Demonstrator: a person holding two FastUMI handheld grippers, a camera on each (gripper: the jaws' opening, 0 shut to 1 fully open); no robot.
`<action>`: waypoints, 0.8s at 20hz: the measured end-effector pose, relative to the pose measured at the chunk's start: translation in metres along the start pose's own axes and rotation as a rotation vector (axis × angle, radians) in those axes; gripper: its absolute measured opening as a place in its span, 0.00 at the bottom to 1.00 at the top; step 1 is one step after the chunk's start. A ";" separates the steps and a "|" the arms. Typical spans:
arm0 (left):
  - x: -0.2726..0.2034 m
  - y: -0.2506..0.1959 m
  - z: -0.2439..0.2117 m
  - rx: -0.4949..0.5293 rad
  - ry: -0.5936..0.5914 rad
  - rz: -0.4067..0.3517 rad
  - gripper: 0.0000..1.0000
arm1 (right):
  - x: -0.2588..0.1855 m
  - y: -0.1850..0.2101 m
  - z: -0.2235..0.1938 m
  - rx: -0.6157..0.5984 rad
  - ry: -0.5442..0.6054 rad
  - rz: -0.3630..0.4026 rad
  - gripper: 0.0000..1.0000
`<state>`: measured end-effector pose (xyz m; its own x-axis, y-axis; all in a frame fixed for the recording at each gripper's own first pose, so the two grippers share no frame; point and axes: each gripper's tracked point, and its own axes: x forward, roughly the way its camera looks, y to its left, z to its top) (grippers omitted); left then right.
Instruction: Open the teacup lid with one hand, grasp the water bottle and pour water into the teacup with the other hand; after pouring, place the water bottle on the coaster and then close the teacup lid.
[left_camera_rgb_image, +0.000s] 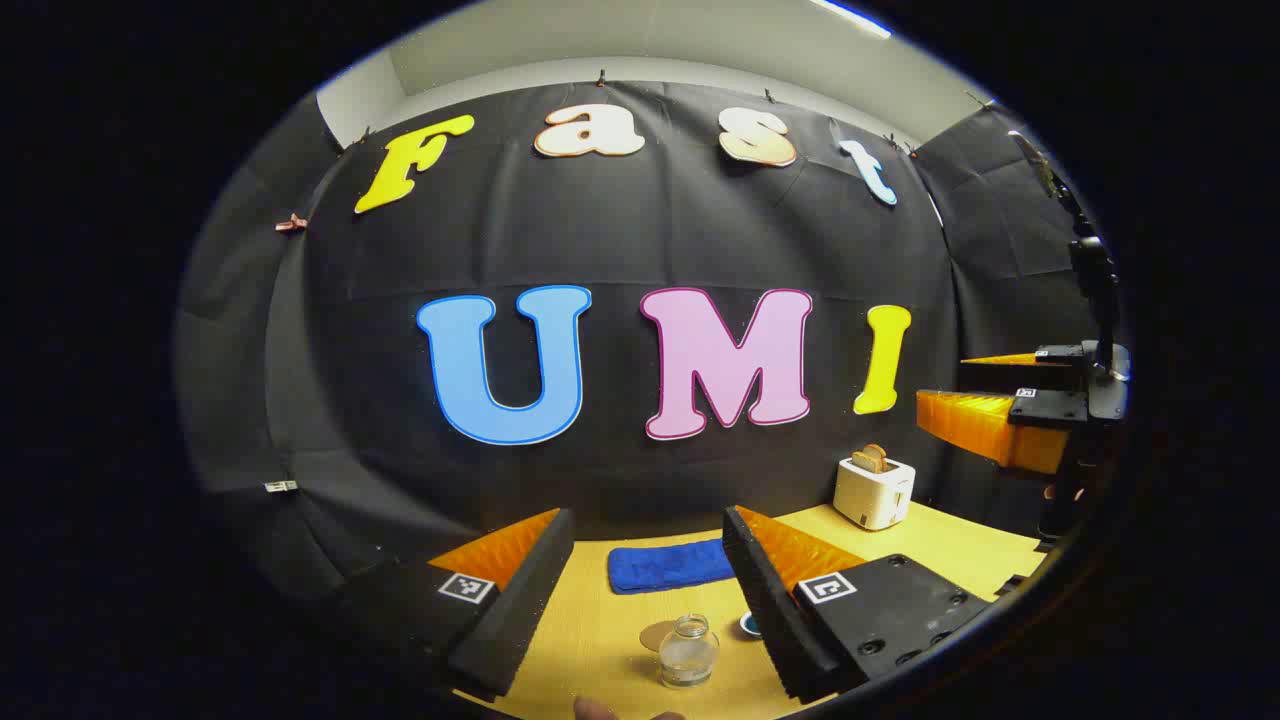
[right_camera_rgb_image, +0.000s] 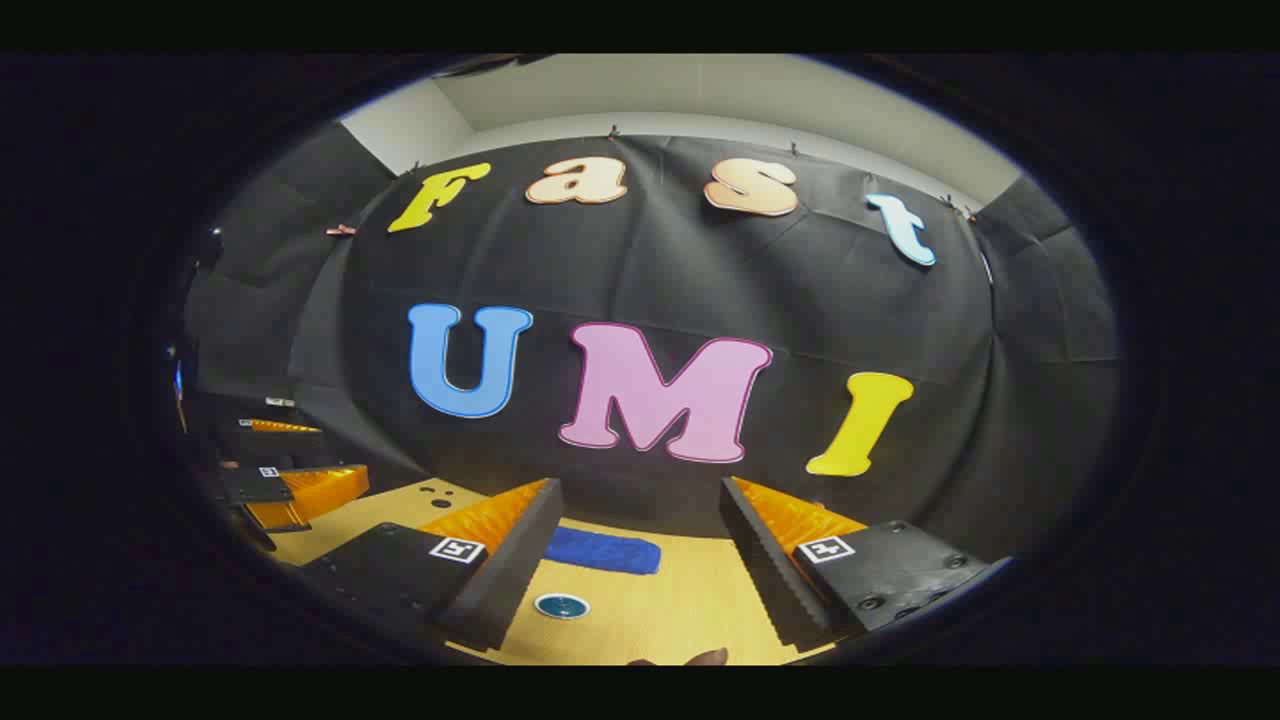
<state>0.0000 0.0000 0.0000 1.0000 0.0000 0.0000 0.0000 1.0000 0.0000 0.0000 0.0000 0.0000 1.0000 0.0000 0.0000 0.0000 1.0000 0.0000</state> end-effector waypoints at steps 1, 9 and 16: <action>0.000 0.001 0.001 0.002 0.002 0.002 0.94 | 0.000 0.000 0.000 0.001 0.000 0.002 0.98; -0.001 0.000 0.004 0.012 0.002 0.004 0.94 | 0.005 -0.002 -0.006 0.009 0.008 0.011 0.96; -0.006 -0.001 0.004 0.019 0.008 -0.002 0.94 | 0.005 0.003 -0.015 0.012 0.011 0.028 0.97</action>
<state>-0.0062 -0.0014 0.0039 1.0000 -0.0023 -0.0085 0.0024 0.9998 0.0186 0.0047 0.0026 -0.0146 0.9996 0.0278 -0.0104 -0.0277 0.9995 0.0121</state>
